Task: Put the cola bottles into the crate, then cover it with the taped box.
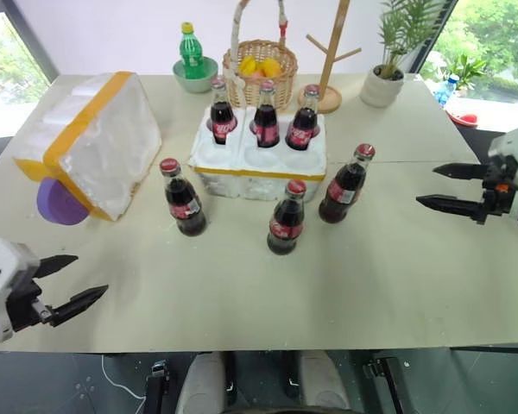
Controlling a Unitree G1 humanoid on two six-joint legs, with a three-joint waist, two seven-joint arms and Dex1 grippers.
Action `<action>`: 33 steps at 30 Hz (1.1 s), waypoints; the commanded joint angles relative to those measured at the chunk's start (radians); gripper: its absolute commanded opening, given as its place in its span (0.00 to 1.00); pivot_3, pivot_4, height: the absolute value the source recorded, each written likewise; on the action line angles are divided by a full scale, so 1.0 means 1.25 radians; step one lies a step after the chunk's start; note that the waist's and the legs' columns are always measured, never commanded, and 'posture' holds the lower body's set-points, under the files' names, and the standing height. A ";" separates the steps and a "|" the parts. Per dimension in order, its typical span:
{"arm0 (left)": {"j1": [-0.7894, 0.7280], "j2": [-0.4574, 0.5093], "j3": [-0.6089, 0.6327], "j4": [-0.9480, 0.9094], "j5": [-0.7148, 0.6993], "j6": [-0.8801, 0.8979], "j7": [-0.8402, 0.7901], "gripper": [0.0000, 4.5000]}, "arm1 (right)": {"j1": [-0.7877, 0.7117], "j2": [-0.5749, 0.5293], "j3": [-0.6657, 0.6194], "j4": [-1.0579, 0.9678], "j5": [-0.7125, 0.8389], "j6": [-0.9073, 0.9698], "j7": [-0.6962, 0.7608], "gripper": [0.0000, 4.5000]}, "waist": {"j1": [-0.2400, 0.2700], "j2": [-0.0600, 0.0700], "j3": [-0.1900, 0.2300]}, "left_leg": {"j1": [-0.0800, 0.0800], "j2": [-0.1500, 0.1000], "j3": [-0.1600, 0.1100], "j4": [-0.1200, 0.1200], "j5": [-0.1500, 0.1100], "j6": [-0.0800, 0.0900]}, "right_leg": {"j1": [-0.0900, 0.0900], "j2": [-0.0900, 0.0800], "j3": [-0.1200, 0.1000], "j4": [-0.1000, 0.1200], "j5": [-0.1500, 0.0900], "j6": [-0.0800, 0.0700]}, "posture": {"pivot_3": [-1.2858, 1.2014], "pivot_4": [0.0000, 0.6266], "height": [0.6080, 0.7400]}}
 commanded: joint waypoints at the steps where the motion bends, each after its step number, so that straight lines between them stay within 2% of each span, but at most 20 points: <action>1: -0.006 -0.003 0.030 -0.020 -0.011 0.017 0.009 0.97 | -0.010 -0.001 -0.019 0.005 -0.001 -0.025 -0.004 1.00 | 0.000 0.000 0.000 | 0.000 0.000 0.000 0.000 0.000 0.000 | 0.000 0.000 0.000 0.000 0.000 0.000 | 0.52 0.24 1.00; 15: -0.036 -0.003 0.030 -0.027 -0.019 0.060 0.031 0.97 | 0.000 0.009 -0.029 0.025 0.000 -0.050 -0.007 1.00 | 0.000 0.000 0.000 | 0.000 0.000 0.000 0.000 0.000 0.000 | 0.000 0.003 0.000 0.000 0.000 0.000 | 0.52 0.24 1.00; 21: -0.064 -0.008 0.022 -0.027 -0.036 0.070 0.044 0.97 | 0.003 0.002 -0.035 0.013 0.021 -0.010 0.009 1.00 | 0.001 0.000 0.000 | 0.000 0.000 0.000 0.000 0.000 0.000 | 0.000 0.003 0.000 0.000 0.000 0.000 | 0.52 0.24 1.00; 26: -0.202 0.000 -0.029 -0.006 -0.114 0.112 0.082 0.97 | 0.012 -0.024 -0.053 -0.043 0.070 0.051 0.066 1.00 | 0.004 0.000 0.000 | 0.000 0.000 0.000 0.000 0.001 -0.001 | 0.001 0.003 0.000 0.001 0.000 0.000 | 0.52 0.24 1.00; 29: -0.297 0.006 -0.105 0.023 -0.116 0.116 0.085 0.97 | 0.022 -0.062 -0.069 -0.117 0.129 0.135 0.131 1.00 | 0.005 0.002 0.000 | 0.000 0.000 0.000 0.000 0.001 -0.001 | 0.001 0.003 0.000 0.001 0.000 0.001 | 0.52 0.24 1.00; 33: -0.398 0.013 -0.206 0.071 -0.100 0.109 0.069 0.97 | 0.045 -0.095 -0.103 -0.221 0.212 0.250 0.161 1.00 | 0.003 0.003 0.000 | 0.001 0.000 0.000 0.000 0.001 -0.001 | 0.002 0.003 0.000 0.001 0.002 0.003 | 0.52 0.24 1.00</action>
